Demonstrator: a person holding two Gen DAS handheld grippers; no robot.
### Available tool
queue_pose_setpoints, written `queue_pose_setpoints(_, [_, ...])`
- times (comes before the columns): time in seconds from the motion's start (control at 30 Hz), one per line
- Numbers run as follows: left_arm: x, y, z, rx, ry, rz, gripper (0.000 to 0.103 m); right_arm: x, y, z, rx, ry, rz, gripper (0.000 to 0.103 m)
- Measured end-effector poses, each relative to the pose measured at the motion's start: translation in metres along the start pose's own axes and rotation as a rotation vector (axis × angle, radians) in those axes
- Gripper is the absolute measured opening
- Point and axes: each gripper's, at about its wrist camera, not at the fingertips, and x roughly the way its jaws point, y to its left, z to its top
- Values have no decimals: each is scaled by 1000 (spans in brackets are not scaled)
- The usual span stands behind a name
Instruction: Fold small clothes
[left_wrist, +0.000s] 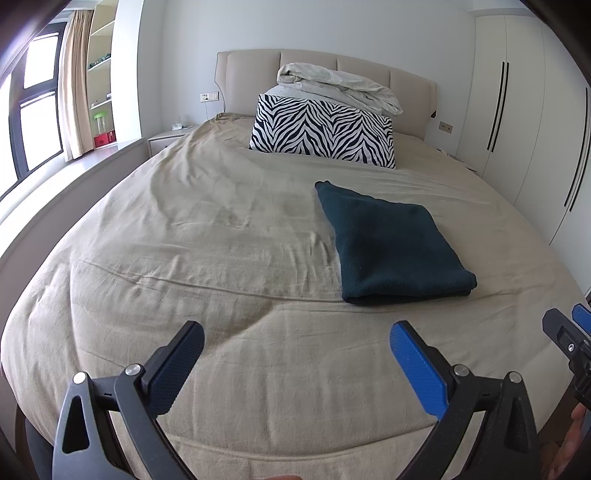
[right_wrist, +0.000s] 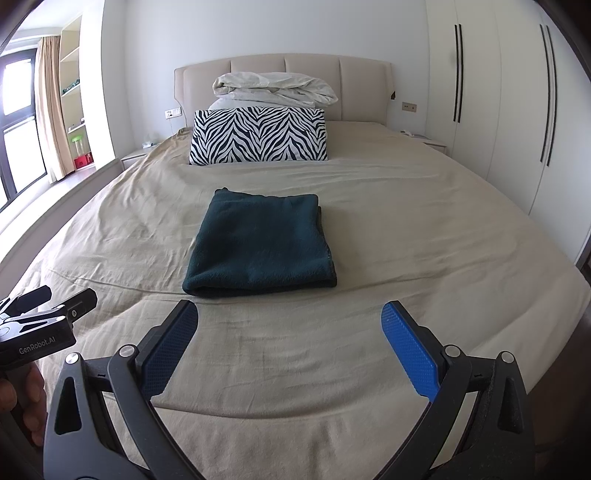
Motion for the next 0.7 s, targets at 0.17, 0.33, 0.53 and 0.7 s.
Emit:
queue_pose_setpoints(0.17, [1,2,-5,-3,2,-2,103,0,1,-2,0,3,2,101])
queue_pose_setpoints(0.33, [2,3,-4,-1,2,-1,103,0,0,-3,2,6,5,102])
queue_pose_setpoints(0.53, [2,4,-5,-1,5,-2,103,1,-1,-2,1,5,5,101])
queue_pose_setpoints(0.7, [5,5,-9,1,19,-2,103,1,-1,-2,2,7,7,102])
